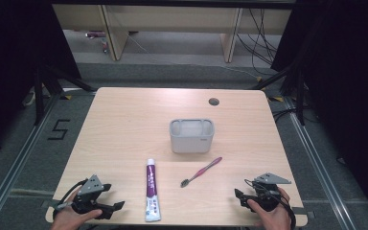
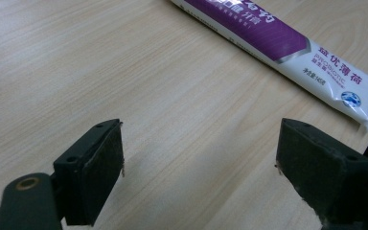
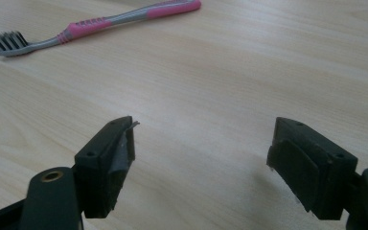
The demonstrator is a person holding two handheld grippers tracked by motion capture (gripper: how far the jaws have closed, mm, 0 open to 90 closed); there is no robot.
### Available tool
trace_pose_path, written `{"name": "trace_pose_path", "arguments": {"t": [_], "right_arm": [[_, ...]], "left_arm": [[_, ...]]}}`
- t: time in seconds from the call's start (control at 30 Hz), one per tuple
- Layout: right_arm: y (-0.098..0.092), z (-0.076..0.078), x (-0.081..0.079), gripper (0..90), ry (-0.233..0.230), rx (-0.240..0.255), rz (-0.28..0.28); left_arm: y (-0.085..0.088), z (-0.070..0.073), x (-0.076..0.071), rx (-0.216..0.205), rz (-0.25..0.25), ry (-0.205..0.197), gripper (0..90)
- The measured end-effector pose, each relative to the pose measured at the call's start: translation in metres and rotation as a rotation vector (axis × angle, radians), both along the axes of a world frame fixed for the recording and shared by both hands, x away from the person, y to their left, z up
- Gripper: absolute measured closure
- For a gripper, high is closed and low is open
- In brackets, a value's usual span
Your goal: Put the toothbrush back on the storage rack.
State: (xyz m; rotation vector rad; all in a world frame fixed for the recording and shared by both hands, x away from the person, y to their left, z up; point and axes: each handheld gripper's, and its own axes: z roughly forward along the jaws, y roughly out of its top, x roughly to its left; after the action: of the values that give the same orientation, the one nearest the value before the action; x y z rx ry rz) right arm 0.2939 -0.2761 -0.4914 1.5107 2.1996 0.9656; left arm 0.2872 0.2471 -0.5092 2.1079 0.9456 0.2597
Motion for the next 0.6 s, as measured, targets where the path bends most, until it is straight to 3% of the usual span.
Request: {"name": "trace_pose_path", "arguments": {"t": [0.03,0.13,0.17,0.2,0.23,0.27,0.3,0.37,0.4,0.43,0.47,0.5,0.57,0.6], "right_arm": [[-0.001,-0.0014,0.0019,24.3,-0.014,-0.001,0.023],[0.0025,-0.0015,0.0011,25.0,-0.006,0.024,0.002],[0.0003,-0.002,0.0025,25.0,-0.037,-0.005,0.025],[0.0003,-0.002,0.0025,25.0,-0.037,-0.005,0.025],[0.0035,0.0006,0.0005,25.1,0.015,0.03,-0.004],[0.0035,0.0006,0.0005,25.1,0.015,0.03,-0.004],[0.0007,0.0008,0.0033,26.3,-0.017,0.001,0.033],[0.0007,0.0007,0.0033,26.9,-0.016,0.0,0.037],[0.0016,0.0007,0.0038,28.4,-0.033,-0.004,0.05],[0.003,0.0025,0.0033,35.4,-0.029,-0.012,0.06],[0.0064,0.0041,0.0016,36.5,-0.003,0.011,0.05],[0.0063,0.0032,0.0024,38.4,-0.033,-0.008,0.064],[0.006,0.0041,0.0048,44.6,-0.056,-0.03,0.117],[0.006,0.0041,0.0048,44.6,-0.056,-0.03,0.117]], "left_arm": [[0.0016,0.0,0.0012,0.024,-0.008,-0.003,16.0],[0.0007,-0.0004,0.0005,0.007,-0.009,0.0,16.0],[0.0006,-0.0004,0.0005,0.007,-0.01,0.001,16.0],[0.0006,-0.0004,0.0005,0.007,-0.01,0.001,16.0],[0.0012,-0.0003,0.0007,0.018,-0.016,0.004,16.0],[0.0012,-0.0003,0.0007,0.018,-0.016,0.004,16.0],[0.0012,-0.0004,0.0007,0.02,-0.017,0.004,16.0],[0.001,-0.0005,0.0008,0.017,-0.018,0.004,16.0],[0.001,-0.0004,0.0007,0.017,-0.019,0.003,16.0],[0.0004,-0.0008,0.0005,0.012,-0.013,0.002,16.0],[0.0008,-0.0006,0.0004,0.018,-0.015,0.002,16.0],[0.0009,-0.0007,0.0006,0.022,-0.017,0.0,16.0],[0.0003,-0.001,0.0005,0.019,-0.01,-0.002,16.0],[0.001,-0.0008,0.0008,0.026,-0.016,0.0,16.0]]}}
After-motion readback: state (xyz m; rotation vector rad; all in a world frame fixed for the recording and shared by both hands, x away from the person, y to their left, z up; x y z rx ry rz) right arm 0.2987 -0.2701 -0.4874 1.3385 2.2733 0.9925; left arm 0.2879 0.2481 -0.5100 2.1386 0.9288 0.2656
